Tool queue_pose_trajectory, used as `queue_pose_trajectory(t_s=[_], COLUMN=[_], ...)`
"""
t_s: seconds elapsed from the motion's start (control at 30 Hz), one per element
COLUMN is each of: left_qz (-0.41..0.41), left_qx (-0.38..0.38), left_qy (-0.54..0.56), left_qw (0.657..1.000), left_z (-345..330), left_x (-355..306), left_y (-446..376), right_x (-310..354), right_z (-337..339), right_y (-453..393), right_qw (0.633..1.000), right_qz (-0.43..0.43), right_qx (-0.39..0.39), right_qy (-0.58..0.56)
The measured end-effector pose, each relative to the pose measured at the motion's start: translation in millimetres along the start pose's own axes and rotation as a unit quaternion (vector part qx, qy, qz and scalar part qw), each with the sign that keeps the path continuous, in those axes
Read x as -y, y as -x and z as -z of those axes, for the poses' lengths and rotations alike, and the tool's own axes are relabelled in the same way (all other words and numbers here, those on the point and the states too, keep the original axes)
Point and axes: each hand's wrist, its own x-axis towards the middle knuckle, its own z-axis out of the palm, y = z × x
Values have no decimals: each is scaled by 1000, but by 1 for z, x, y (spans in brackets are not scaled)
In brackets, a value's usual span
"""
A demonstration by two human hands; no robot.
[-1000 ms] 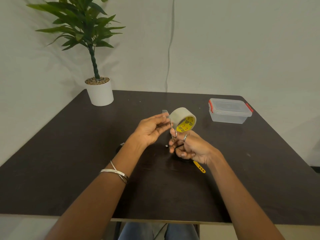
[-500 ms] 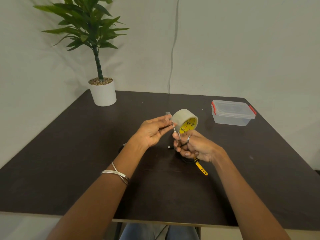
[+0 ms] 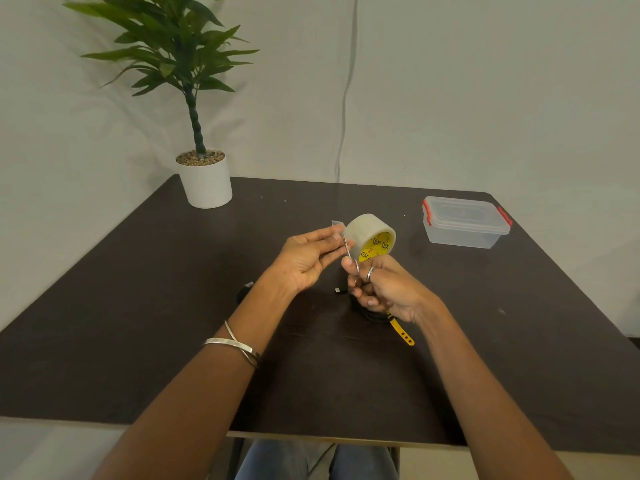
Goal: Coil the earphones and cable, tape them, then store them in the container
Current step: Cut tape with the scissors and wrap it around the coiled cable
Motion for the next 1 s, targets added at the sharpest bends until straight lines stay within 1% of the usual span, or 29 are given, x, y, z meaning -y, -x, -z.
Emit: queue_pose_trajectory(t_s=[0.2,0.47,0.73,1.0], left_qz=[-10,-6,-6,-2], left_qx=[10,21,22,19], left_qy=[0,-19,-3,-9], left_qw=[1000,1000,1000,1000], left_z=[0,2,2,1], left_x=[3,3,4,3], left_y=[0,1,1,3], right_x=[-5,1,-2,3], right_z=[-2,0,1,3], right_y=[2,-3,-4,-9], right_qw=[1000,1000,999,1000], right_qz=[11,7,20,14], right_qx=[-17,-7,-6,-1], right_qy=[-13,-26,-24,-28])
